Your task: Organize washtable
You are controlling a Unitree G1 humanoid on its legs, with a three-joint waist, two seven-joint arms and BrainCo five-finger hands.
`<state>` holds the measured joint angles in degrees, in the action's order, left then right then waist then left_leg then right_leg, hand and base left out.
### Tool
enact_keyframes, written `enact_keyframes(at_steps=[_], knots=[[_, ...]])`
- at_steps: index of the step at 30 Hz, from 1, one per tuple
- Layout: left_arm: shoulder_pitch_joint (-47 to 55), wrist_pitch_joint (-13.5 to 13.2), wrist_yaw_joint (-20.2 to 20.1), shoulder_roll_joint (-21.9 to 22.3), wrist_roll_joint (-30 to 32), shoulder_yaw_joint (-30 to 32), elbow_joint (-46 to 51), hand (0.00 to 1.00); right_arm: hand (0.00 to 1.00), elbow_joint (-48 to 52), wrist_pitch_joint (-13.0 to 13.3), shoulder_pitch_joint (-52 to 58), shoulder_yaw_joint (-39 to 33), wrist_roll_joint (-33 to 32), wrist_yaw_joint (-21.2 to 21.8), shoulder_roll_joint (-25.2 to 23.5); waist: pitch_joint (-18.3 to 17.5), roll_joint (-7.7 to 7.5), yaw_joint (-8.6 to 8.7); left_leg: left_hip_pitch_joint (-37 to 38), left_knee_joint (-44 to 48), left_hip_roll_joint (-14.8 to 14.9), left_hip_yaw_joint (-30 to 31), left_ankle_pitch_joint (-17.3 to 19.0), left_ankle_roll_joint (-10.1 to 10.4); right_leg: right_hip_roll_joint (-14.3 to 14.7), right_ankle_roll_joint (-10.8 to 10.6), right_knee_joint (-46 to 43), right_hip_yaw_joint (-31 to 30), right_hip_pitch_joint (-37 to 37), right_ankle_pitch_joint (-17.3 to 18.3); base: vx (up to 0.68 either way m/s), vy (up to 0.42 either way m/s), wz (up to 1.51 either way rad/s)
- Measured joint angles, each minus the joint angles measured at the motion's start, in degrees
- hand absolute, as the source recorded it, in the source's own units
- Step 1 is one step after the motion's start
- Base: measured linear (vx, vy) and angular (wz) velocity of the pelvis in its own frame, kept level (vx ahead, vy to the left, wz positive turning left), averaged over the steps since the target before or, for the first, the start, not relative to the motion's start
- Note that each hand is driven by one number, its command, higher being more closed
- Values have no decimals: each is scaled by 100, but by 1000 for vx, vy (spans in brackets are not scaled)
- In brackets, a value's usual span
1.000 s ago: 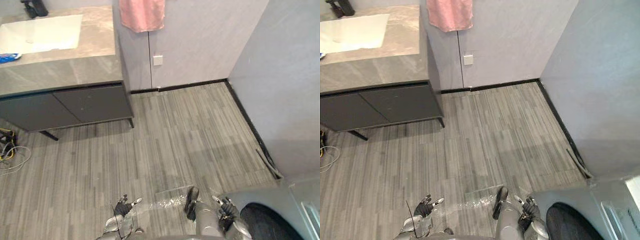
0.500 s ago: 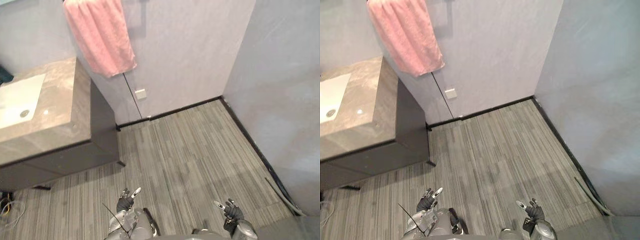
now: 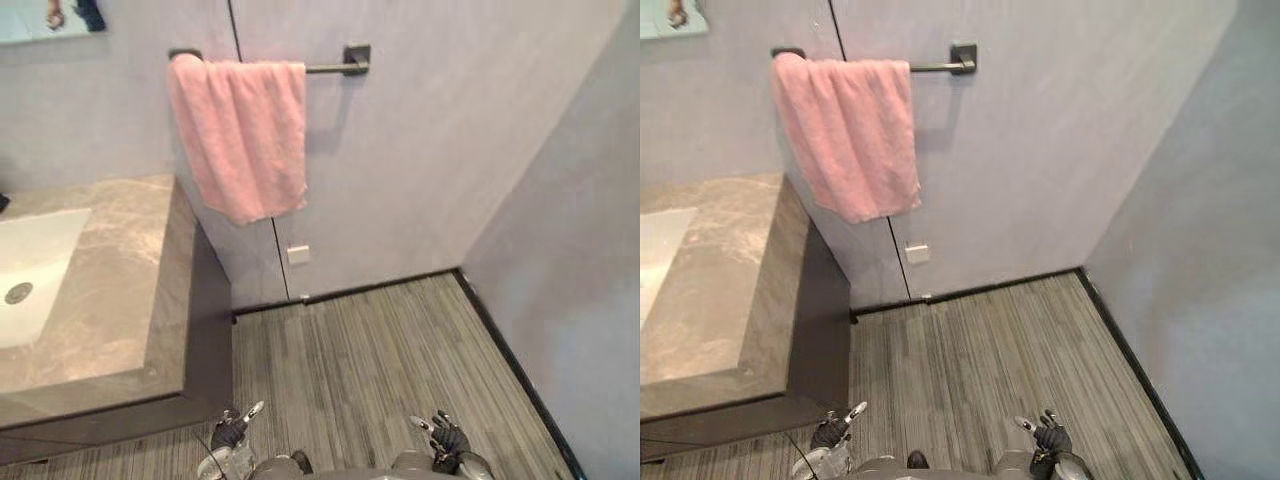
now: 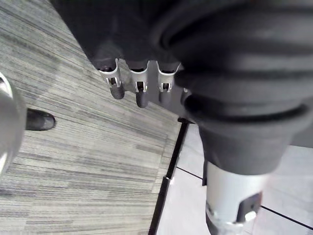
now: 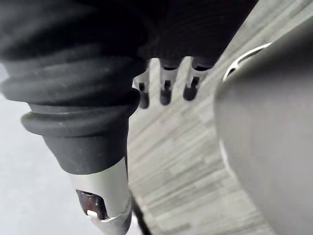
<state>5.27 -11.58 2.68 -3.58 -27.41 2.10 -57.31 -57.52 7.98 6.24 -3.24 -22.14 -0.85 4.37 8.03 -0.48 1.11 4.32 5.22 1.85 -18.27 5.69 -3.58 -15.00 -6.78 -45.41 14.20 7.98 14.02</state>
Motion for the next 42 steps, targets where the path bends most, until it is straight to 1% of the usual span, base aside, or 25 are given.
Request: enact_keyframes(at_steps=[2, 4, 5, 6, 7, 8, 10, 12, 15, 16, 17, 19, 20, 22, 24, 25, 26, 28, 30, 31, 35, 36, 39, 41, 42], knots=[[-19, -1, -2, 33, 0, -12, 4, 0, 0, 25, 28, 26, -142, -108, -15, -32, 5, 32, 93, 103, -27, 18, 338, 59, 135, 244, 101, 1849, -147, 105, -108, 331, -192, 84], [-84, -1, 3, 111, 1, -12, 8, 0, 0, 14, 36, -28, -183, -192, -8, 11, 60, 130, 88, 167, -11, 132, 510, 194, 274, 424, 210, 3063, -293, 239, -650, 376, -287, 48], [-134, -4, 6, 127, 1, -25, 6, 0, 0, 48, 42, -18, -259, -206, -12, 52, 78, 207, 107, 155, 59, 281, 633, 307, 459, 569, 126, 3951, -422, 179, -1344, 253, -227, 40], [-182, -15, 8, 94, 1, -23, -3, 0, 0, 34, 41, -6, -317, -215, -17, 42, 91, 130, 93, 190, 102, 311, 720, 396, 601, 583, 34, 4202, -506, 141, -1717, 327, -332, 48], [-191, -9, 11, 85, 5, -18, -36, 0, 0, 28, 36, -16, -365, -216, -19, 48, 137, 178, 105, 352, 56, 391, 737, 466, 714, 629, 106, 4042, -483, 73, -2032, 429, -392, 36], [-118, -5, -6, 249, 61, -21, -63, 0, 0, 46, 43, -15, -447, -224, -21, 183, 171, 398, 107, 558, -12, 616, 696, 376, 848, 821, 296, 3593, -365, 74, -1656, 465, -373, 27], [-91, -3, -16, 301, 120, -18, -71, 0, 0, 34, 32, 5, -531, -221, -22, 226, 163, 497, 127, 696, 43, 748, 666, 281, 990, 871, 405, 3231, -249, 13, -1324, 312, -210, 29], [-93, -5, -12, 300, 123, 83, -72, 0, 0, -1, 30, 94, -527, -212, -19, 227, 188, 416, 119, 549, 953, 941, 704, 197, 1133, 844, 531, 2976, 17, -374, -934, 314, -272, 57], [-56, -3, -11, 324, 102, 128, -68, 0, 0, -13, 33, 142, -517, -259, -19, 243, 194, 382, 104, 115, 2199, 1254, 635, -126, 1540, 904, 658, 3166, 276, -867, -782, 296, -243, 34], [-24, -9, -10, 346, 81, 254, -45, 0, 0, -14, 34, 151, -519, -258, -19, 239, 185, 347, 105, 40, 2443, 1362, 484, -354, 1555, 915, 694, 3312, 329, -1039, -772, 248, -167, 23], [-2, -9, -1, 344, 58, 331, -49, 0, 0, -11, 35, 150, -519, -254, -17, 220, 176, 301, 86, 21, 2638, 1575, -19, -408, 1489, 891, 728, 3538, 390, -1228, -794, 207, -133, 18], [-9, -6, -5, 364, 48, 387, -49, 0, 0, -14, 34, 150, -538, -253, -26, 246, 181, 288, 90, 35, 2491, 1704, -616, -161, 1170, 864, 722, 3756, 399, -1426, -806, 199, -82, 8], [-8, -7, -6, 365, 48, 417, -48, 0, 0, -14, 34, 151, -546, -253, -30, 258, 183, 277, 90, 40, 2322, 1679, -667, -115, 1121, 845, 720, 3786, 393, -1452, -807, 142, 18, -3], [-9, -8, 0, 337, 50, 505, -28, 0, 0, -11, 41, 135, -562, -253, -31, 275, 178, 176, 65, 25, 1426, 1412, -658, -87, 1101, 693, 687, 3818, 314, -1488, -826, 121, 106, -15], [-13, -7, -2, 348, 53, 494, -9, 0, 0, -5, 53, 144, -617, -253, -30, 296, 168, 185, 82, 19, 566, 1154, -549, -297, 1156, 610, 571, 3866, 278, -1524, -871, 96, 173, -11], [-12, -8, -1, 375, 53, 485, -3, 0, 0, -8, 53, 172, -646, -252, -30, 385, 140, 339, 109, -96, 266, 1112, -545, -1077, 1011, 688, 392, 3961, 244, -1574, -880, 112, 216, 1], [4, -8, 8, 339, 53, 484, -4, 0, 0, -11, 37, 223, -627, -253, -40, 326, 48, 329, 120, -30, 205, 1064, -547, -966, 1001, 678, 272, 4062, 213, -1600, -904, 109, 204, 4], [1, -15, 9, 250, 53, 478, 60, 0, 0, -3, 38, 272, -609, -251, -30, 186, 2, 166, 101, -10, 39, 911, -566, -966, 1001, 571, 160, 4201, 168, -1585, -982, 54, 145, -1], [-4, -10, 9, 150, 53, 465, 133, 0, 0, -2, 38, 275, -614, -251, -33, 46, -21, 111, 106, 84, -304, 788, -579, -967, 1000, 538, 91, 4337, 168, -1580, -1092, 14, 117, -1], [23, -10, 9, 141, 57, 448, 205, 0, 0, 0, 38, 275, -613, -247, -31, 38, -17, 121, 108, 127, -376, 772, -586, -967, 1000, 538, 85, 4349, 163, -1590, -1104, -35, 87, -2], [162, -6, 8, 55, 124, 193, 1085, 0, 0, 86, 47, 364, -648, -198, -39, 126, -100, 401, 124, 244, -831, 729, -579, -965, 995, 615, 84, 4364, 177, -1463, -1107, -77, 38, 3], [177, -7, 6, 24, 158, 186, 1696, 0, 0, 108, 46, 365, -637, -190, -38, 181, -129, 469, 121, 203, -929, 727, -571, -968, 988, 648, 56, 4367, 166, -1374, -1083, -53, 6, -1], [213, -47, -22, -255, 294, 201, 2973, 0, 0, 283, 50, 427, -617, -168, -18, 182, -183, 507, 147, 124, -981, 737, -572, -929, 997, 686, 53, 4395, 131, -1270, -1087, -35, -6, -6], [191, -166, -40, -452, 290, 243, 3439, 0, 0, 289, 50, 432, -571, -100, -5, 202, -201, 517, 162, 122, -1048, 725, -566, -929, 998, 701, 56, 4427, 120, -1238, -1090, 45, -10, -10], [89, -241, -100, -712, 284, 318, 3882, 0, 0, 288, 47, 458, -520, 5, 7, 253, -250, 548, 188, 113, -1048, 720, -566, -928, 999, 703, 73, 4464, 117, -1236, -1114, 90, -6, -4]])
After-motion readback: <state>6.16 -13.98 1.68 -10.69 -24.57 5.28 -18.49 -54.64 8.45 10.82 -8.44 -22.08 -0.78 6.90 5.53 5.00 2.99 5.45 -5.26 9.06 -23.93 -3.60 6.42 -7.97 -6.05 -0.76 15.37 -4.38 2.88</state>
